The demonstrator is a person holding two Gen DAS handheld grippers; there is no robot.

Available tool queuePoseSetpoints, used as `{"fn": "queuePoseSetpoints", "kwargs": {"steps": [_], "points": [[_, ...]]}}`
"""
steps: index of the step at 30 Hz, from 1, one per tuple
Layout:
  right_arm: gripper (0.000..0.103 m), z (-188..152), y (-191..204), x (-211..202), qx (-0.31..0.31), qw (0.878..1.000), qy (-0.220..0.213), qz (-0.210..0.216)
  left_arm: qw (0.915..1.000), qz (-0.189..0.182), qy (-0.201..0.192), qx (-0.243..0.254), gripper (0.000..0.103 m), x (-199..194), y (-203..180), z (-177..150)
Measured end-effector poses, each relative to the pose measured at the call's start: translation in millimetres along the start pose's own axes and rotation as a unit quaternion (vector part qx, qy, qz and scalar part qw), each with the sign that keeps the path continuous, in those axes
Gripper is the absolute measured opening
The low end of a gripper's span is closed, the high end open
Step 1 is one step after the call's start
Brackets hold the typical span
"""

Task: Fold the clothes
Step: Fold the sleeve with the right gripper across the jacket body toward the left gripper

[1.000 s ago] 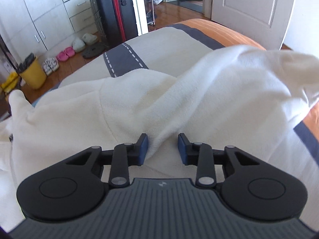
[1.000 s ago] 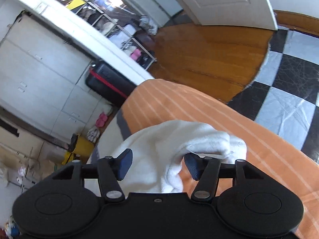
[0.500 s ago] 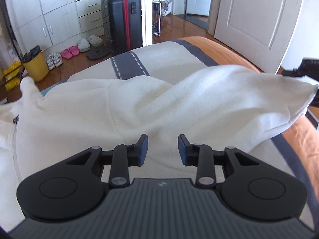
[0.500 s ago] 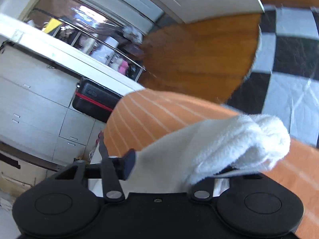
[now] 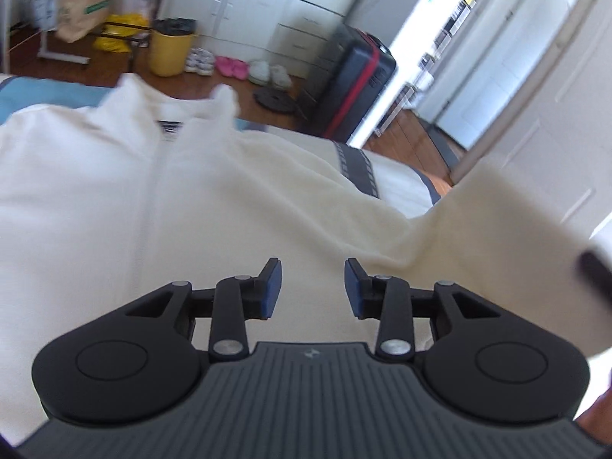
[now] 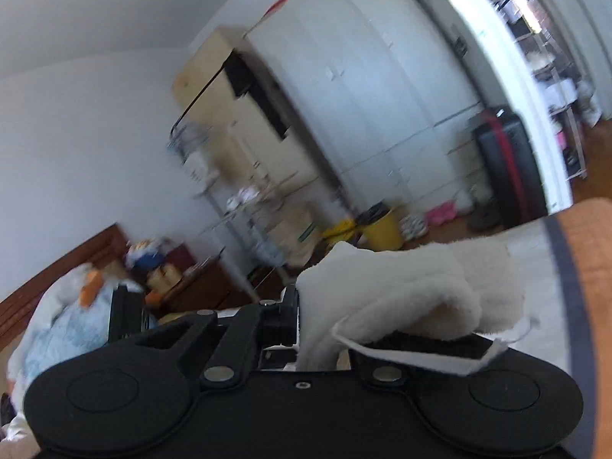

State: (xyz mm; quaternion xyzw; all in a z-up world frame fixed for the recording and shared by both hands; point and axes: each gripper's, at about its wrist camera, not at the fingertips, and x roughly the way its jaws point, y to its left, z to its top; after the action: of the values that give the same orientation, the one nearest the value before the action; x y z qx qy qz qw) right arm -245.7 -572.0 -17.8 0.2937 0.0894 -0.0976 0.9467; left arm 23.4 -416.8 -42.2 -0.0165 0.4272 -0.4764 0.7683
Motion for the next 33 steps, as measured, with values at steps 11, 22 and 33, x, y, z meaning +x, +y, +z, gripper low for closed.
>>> {"fn": "queuePoseSetpoints", "kwargs": {"steps": [11,22,33], "points": [[0.041,-92.8,59.6,121.6,-0.12,0.956,0.264,-0.039,0.9959,0.059,0.003,-0.068,0.038,-56.3,69.9,-45.0],[0.066,0.9,12.8,8.1,-0.001,0.995,0.091,-0.033,0.9957,0.003,0.007,-0.092,0.05,-54.9,52.8,-112.6],[0.066,-16.4,-49.7,23.6,0.035,0.95,0.192,-0.244,1.0,0.001,-0.002,0.008,0.066,-55.2,-2.4,-122.5]]}}
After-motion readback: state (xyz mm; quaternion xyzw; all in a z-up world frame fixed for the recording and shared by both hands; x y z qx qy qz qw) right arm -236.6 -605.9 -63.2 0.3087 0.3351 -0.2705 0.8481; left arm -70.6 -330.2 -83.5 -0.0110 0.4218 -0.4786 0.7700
